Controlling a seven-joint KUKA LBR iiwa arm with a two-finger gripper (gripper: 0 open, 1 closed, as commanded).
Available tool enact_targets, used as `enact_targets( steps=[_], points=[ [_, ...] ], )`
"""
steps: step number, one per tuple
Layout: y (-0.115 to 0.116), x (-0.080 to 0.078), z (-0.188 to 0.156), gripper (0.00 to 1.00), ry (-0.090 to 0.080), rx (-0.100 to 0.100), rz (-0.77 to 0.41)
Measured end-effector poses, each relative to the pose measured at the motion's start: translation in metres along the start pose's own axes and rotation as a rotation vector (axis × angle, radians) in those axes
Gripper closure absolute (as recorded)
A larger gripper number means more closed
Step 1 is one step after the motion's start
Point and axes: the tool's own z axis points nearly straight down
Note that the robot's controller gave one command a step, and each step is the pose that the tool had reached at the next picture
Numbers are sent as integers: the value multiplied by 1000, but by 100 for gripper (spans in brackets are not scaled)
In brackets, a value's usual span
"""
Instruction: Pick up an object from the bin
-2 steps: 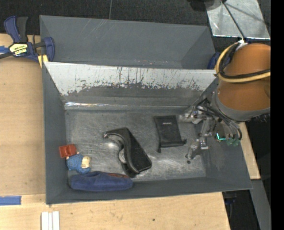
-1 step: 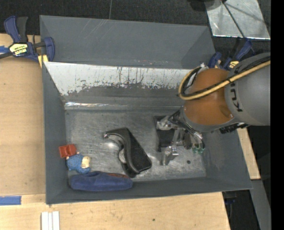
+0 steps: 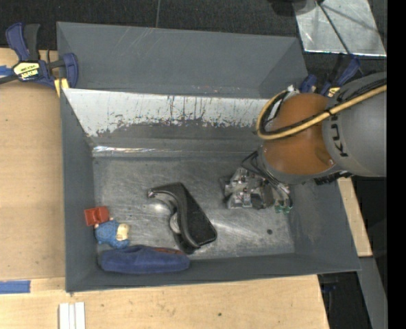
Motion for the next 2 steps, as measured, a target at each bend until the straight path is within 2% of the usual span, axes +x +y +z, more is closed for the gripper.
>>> enact_targets(
  steps=[1, 2],
  points=[
    [-26, -23, -53, 100, 30, 1, 46],
    [-41, -40, -119, 100, 29, 1, 36]
  ],
)
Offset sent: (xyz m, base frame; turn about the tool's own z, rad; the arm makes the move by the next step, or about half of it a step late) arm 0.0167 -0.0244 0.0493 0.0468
